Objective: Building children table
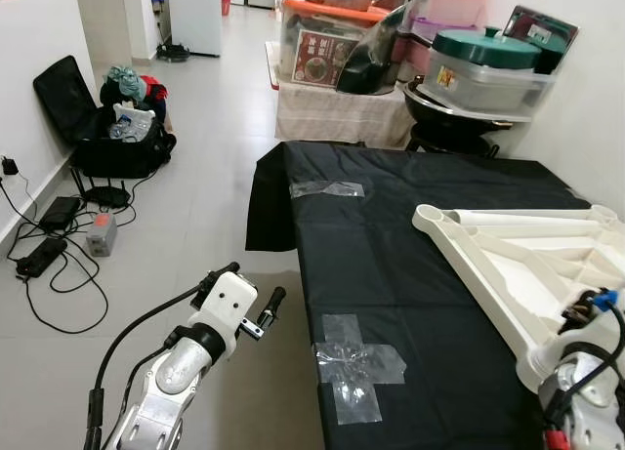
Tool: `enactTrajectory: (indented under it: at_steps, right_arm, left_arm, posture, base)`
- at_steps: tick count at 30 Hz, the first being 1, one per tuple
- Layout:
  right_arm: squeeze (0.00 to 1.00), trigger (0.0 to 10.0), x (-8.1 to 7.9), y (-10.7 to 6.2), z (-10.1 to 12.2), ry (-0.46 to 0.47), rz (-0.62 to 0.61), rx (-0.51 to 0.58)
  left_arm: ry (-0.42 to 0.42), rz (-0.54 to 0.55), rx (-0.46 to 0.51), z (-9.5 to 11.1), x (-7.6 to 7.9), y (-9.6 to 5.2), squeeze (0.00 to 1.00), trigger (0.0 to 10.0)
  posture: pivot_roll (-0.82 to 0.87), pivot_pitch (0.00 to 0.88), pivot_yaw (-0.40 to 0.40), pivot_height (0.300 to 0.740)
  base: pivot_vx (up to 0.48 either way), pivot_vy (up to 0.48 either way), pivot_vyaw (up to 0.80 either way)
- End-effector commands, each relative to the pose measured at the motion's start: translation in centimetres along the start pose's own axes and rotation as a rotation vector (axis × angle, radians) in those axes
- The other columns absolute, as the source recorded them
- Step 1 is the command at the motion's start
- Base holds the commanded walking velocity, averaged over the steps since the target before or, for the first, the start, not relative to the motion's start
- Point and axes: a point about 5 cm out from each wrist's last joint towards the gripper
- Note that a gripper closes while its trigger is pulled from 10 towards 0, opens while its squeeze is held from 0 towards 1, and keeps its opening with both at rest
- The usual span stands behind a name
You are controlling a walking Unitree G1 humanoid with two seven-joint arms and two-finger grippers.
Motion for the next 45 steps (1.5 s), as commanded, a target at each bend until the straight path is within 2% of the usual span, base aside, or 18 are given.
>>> enactTrajectory:
  at_steps: [1,4,5,8,9,11,13,14,16,23,26,35,36,37,38,39,41,45]
  right_arm:
    - [0.00,10.0,1.9,-0.1,-1.9,-0.067,-0.099,-0.083]
    - [0.00,10.0,1.6,-0.2,-1.8,-0.043,-0.096,-0.067]
    - [0.89,10.0,1.2,-0.1,-1.4,-0.006,-0.071,-0.044]
    - [0.89,10.0,1.2,-0.1,-1.4,-0.006,-0.071,-0.044]
    - [1.00,10.0,0.6,0.0,-0.7,0.047,-0.023,-0.016]
    - [0.95,10.0,-1.7,0.1,0.4,0.105,0.171,-0.002]
    - [0.95,10.0,-1.7,0.1,0.4,0.105,0.171,-0.002]
    - [0.00,10.0,-3.9,-0.1,1.5,0.163,0.400,-0.022]
    - [0.00,10.0,-7.0,-1.0,3.2,0.195,0.818,-0.092]
    - [0.00,10.0,-7.8,-1.7,3.7,0.162,1.016,-0.156]
    - [0.00,10.0,-8.8,-2.6,3.7,0.094,1.246,-0.234]
    - [0.00,10.0,-10.2,-3.7,2.9,0.033,1.434,-0.314]
    - [0.00,9.6,-10.9,-4.2,2.2,0.012,1.490,-0.348]
    - [0.00,5.1,-11.1,-4.9,1.6,0.002,1.564,-0.389]
    - [0.00,5.1,-11.1,-4.9,1.6,0.002,1.564,-0.389]
    - [0.00,3.1,-11.0,-5.4,1.2,-0.003,1.620,-0.417]
    - [0.00,1.8,-10.9,-5.7,1.1,0.013,1.673,-0.451]
    - [0.00,1.8,-10.7,-5.8,1.1,0.027,1.704,-0.470]
  left_arm:
    - [0.007,-0.023,-0.001,-0.1,0.4,0.0,0.00,10.0]
    - [0.008,-0.023,-0.002,-0.2,0.4,0.0,0.00,10.0]
    - [0.008,-0.023,-0.003,-0.2,0.4,0.0,0.00,10.0]
    - [0.008,-0.023,-0.003,-0.2,0.4,0.0,0.00,10.0]
    - [0.007,-0.022,-0.003,-0.2,0.3,0.0,0.00,10.0]
    - [0.006,-0.024,-0.002,-0.2,0.4,0.0,0.00,10.0]
    - [0.006,-0.024,-0.002,-0.2,0.4,0.0,0.00,10.0]
    - [0.006,-0.026,0.001,-0.1,0.4,0.1,0.00,10.0]
    - [0.005,-0.028,0.006,-0.1,0.3,0.2,0.00,10.0]
    - [0.006,-0.024,0.008,-0.1,0.2,0.2,0.00,10.0]
    - [0.007,-0.019,0.010,-0.1,0.2,0.1,0.00,10.0]
    - [0.009,-0.012,0.010,0.0,0.1,0.1,0.00,10.0]
    - [0.012,-0.007,0.011,0.0,0.0,0.1,0.00,10.0]
    - [0.013,-0.002,0.011,0.0,0.0,0.0,0.00,10.0]
    - [0.013,-0.002,0.011,0.0,0.0,0.0,0.00,10.0]
    - [0.014,0.001,0.012,0.0,-0.1,0.0,0.00,10.0]
    - [0.015,0.001,0.012,0.0,-0.1,0.0,0.00,10.0]
    - [0.016,0.000,0.013,0.0,-0.1,0.0,0.00,10.0]
  posture:
    - [0.03,0.000,-0.123,0.740]
    - [0.03,0.000,-0.123,0.740]
    - [0.03,0.000,-0.123,0.740]
    - [0.03,0.000,-0.123,0.740]
    - [0.03,0.000,-0.123,0.740]
    - [0.03,0.000,-0.118,0.740]
    - [0.03,0.000,-0.118,0.740]
    - [0.03,0.000,-0.119,0.740]
    - [0.03,0.000,-0.130,0.740]
    - [0.05,0.000,-0.138,0.740]
    - [0.06,0.000,-0.157,0.740]
    - [0.08,0.000,-0.172,0.740]
    - [0.08,0.000,-0.173,0.740]
    - [0.09,0.000,-0.178,0.740]
    - [0.09,0.000,-0.178,0.740]
    - [0.10,0.000,-0.179,0.740]
    - [0.09,0.000,-0.177,0.740]
    - [0.09,0.000,-0.176,0.740]
  base:
    - [0.000,0.000,0.00]
    - [0.000,0.000,0.00]
    - [0.000,0.000,0.00]
    - [0.000,0.000,0.00]
    - [0.000,0.000,0.00]
    - [0.000,0.000,0.00]
    - [0.000,0.000,0.00]
    - [0.000,0.000,0.00]
    - [0.000,0.000,0.00]
    - [0.000,0.000,0.00]
    - [0.000,0.000,0.00]
    - [0.000,0.000,0.00]
    - [0.000,0.000,0.00]
    - [0.000,0.000,0.00]
    - [0.000,0.000,0.00]
    - [0.000,0.000,0.00]
    - [0.000,0.000,0.00]
    - [0.000,0.000,0.00]
Point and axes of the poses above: a point about 5 cm out from each wrist's last joint towards the gripper, its own y axis pointing out of the wrist towards the gripper, its own z axis along the axis of the wrist's last joint, x = y × z, and after that the axes turned 13 degrees about y, right-handed
